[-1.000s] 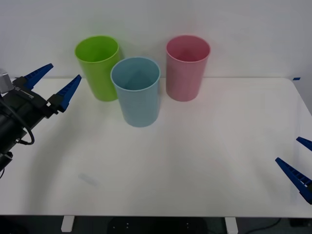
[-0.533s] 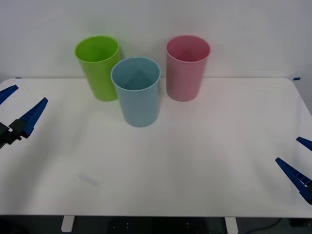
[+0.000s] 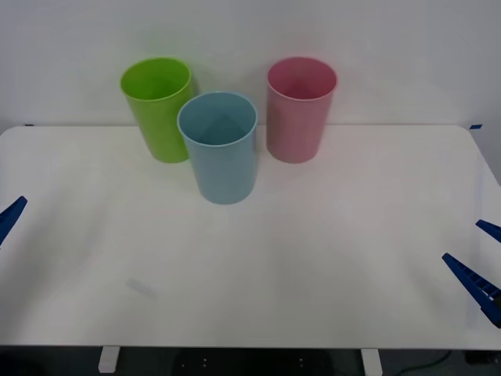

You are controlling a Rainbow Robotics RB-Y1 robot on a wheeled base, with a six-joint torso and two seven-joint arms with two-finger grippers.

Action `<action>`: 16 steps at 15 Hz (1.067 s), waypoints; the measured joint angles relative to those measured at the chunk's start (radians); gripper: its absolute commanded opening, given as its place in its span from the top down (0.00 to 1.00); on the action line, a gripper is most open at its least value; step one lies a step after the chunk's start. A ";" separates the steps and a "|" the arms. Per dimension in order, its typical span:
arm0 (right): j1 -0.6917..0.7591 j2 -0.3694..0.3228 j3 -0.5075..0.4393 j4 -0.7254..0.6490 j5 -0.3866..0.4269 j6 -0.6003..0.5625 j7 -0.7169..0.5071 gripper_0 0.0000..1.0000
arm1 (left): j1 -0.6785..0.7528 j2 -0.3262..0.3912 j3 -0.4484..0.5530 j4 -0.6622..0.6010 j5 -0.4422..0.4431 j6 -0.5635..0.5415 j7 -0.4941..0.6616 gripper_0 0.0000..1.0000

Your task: Grasp the object on the table and drop it into the matching bin: aluminum can to the light blue bin, PET bottle to the pink bin.

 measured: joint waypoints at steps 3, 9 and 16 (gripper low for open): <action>0.000 0.000 0.000 0.000 0.000 0.000 0.000 0.00 | 0.060 0.000 0.013 0.000 0.001 -0.011 -0.015 0.00; 0.000 0.000 0.000 0.000 0.000 0.000 0.000 0.00 | 0.145 0.000 0.019 0.001 0.024 -0.016 -0.041 0.00; 0.000 0.000 0.000 0.000 0.000 0.000 0.000 0.00 | 0.192 -0.001 0.019 0.003 0.025 -0.015 -0.057 0.00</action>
